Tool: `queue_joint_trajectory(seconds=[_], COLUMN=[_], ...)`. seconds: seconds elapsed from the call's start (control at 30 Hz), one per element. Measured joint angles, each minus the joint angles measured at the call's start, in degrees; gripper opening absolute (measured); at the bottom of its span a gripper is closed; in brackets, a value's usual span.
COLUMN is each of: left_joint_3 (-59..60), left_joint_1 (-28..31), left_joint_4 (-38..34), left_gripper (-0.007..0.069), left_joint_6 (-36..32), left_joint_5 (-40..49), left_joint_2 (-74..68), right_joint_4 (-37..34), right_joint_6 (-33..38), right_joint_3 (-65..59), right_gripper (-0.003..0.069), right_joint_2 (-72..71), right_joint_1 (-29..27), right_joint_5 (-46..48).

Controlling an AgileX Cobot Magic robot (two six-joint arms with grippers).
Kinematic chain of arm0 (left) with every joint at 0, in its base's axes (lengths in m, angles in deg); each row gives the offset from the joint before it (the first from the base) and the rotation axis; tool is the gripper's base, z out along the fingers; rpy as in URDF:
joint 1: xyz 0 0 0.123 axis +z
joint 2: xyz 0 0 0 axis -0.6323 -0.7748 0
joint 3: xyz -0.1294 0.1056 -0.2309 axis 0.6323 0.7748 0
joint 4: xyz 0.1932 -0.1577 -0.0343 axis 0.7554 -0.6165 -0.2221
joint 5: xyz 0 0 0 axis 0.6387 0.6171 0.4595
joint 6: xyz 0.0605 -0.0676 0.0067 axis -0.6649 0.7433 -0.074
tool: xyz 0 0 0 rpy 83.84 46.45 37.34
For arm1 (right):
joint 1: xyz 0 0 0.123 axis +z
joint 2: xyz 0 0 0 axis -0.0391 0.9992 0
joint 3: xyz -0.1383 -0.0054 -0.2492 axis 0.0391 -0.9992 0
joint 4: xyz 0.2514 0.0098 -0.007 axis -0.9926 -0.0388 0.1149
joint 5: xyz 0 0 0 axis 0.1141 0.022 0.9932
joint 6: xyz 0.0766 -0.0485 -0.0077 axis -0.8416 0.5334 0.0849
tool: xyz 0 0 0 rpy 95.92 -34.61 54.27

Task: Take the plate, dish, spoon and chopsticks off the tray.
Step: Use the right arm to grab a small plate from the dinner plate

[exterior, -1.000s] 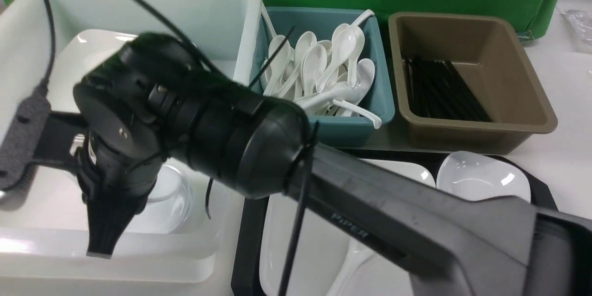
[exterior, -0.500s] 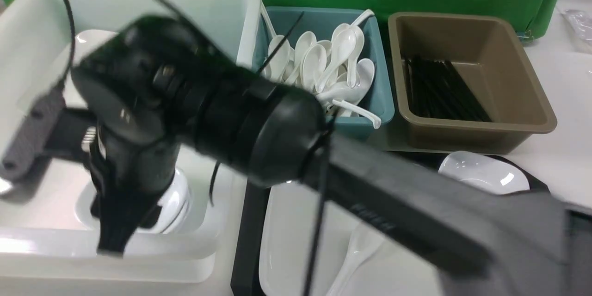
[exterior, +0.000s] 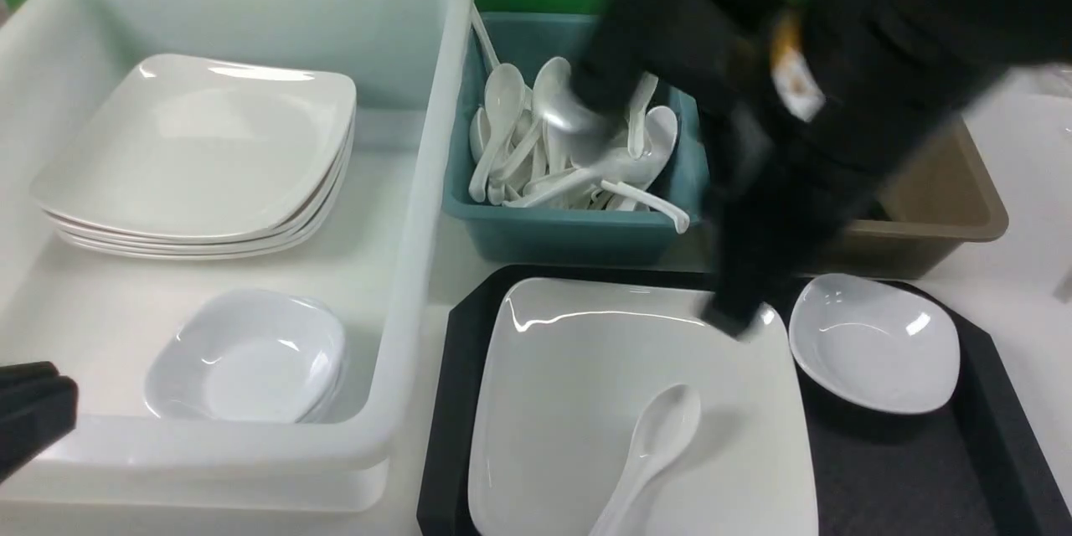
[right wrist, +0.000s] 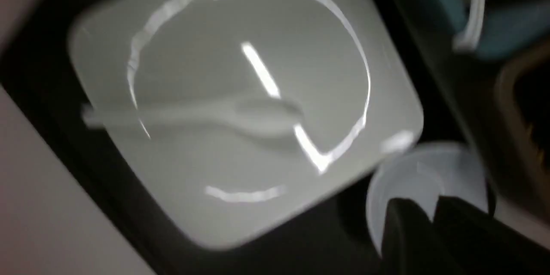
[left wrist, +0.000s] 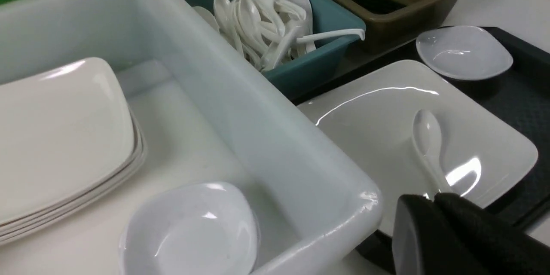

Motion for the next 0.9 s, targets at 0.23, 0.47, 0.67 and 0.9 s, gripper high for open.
queue_joint_trajectory(seconds=[0.23, 0.47, 0.67, 0.9], left_joint_3=[1.6, 1.7, 1.7, 1.7], left_joint_1=[0.0, 0.0, 0.0, 0.0], left_joint_4=[-1.2, -1.6, -1.9, -1.9], left_gripper=[0.0017, 0.0017, 0.0017, 0.0017], left_joint_6=[-0.6, -0.7, -1.2, -1.3], left_joint_5=[-4.2, -5.0, -4.5, -3.1], left_joint_2=[0.0, 0.0, 0.0, 0.0], right_joint_4=[-1.6, -2.9, 2.6, 5.4], right_joint_6=[4.3, 7.2, 8.7, 9.3], right_joint_3=[-27.2, -30.6, -30.8, -30.8], right_gripper=[0.0407, 0.0461, 0.0463, 0.0384], right_joint_2=[-3.8, 2.3, 9.1, 12.4], right_joint_1=[-16.4, -20.5, -20.8, -20.8], right_joint_5=[-15.7, -27.4, -37.2, -41.2])
